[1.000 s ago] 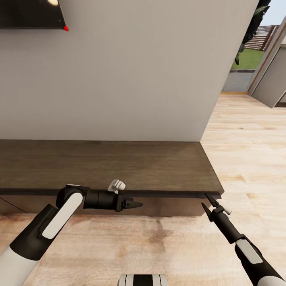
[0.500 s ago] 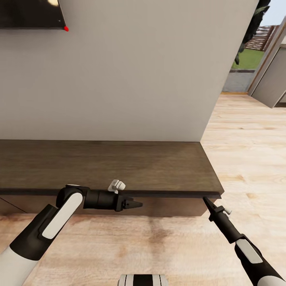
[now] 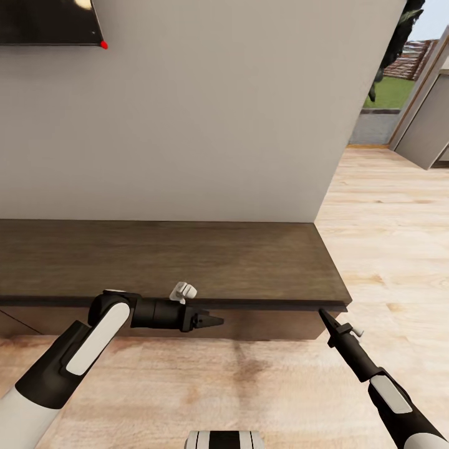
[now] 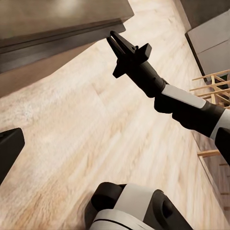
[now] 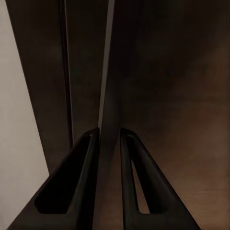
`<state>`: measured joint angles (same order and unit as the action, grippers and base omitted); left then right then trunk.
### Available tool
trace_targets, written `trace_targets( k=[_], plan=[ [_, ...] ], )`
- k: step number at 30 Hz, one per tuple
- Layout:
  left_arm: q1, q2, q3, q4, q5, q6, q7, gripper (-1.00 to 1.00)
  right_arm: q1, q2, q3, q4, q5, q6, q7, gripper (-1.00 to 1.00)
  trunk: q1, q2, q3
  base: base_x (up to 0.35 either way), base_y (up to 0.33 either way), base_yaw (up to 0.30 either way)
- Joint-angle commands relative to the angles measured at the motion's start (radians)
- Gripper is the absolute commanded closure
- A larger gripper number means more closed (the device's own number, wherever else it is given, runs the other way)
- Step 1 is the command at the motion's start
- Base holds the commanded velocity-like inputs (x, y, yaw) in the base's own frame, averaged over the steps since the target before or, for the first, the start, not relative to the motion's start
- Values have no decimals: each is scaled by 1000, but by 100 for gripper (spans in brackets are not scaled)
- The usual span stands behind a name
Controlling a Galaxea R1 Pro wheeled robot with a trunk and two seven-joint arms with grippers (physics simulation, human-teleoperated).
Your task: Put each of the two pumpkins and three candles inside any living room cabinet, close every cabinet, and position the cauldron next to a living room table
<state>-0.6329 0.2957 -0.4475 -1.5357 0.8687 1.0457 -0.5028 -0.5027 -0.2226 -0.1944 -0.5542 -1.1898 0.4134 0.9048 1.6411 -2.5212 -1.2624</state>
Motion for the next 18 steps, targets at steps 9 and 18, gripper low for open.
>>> trace_targets(
  k=[9,18],
  plan=[
    [-1,0,0,0,-5,2,-6,-100,0,0,1,2,6,-2,-3,100,0,0,-1,0,0,0],
    [-2,0,0,0,-5,2,-6,-100,0,1,1,2,6,-2,-1,100,0,0,-1,-68,0,0]
  ],
)
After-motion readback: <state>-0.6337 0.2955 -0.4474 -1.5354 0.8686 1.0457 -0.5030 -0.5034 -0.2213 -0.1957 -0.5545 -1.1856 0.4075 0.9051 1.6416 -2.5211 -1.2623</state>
